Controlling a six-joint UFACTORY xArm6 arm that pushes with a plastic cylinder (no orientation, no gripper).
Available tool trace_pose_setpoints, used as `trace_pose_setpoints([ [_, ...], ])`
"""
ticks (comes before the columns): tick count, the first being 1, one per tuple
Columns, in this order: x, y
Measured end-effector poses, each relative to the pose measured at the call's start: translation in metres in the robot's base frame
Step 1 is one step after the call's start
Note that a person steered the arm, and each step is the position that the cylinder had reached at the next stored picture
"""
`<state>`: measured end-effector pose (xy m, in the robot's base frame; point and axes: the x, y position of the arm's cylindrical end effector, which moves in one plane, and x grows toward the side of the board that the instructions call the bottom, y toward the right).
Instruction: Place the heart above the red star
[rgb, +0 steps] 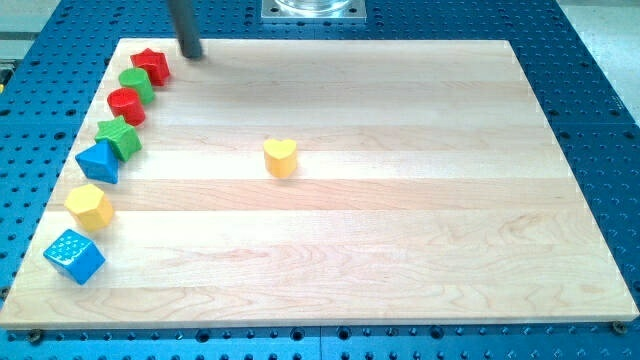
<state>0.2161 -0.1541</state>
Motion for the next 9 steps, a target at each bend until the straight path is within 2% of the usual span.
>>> trace_pose_setpoints([
  [2,0.044,0.138],
  [4,0.053,0.228],
  [5,0.143,0.244],
  [6,0.226,0.238],
  [7,0.243,0.186],
  [9,0.215,0.087],
])
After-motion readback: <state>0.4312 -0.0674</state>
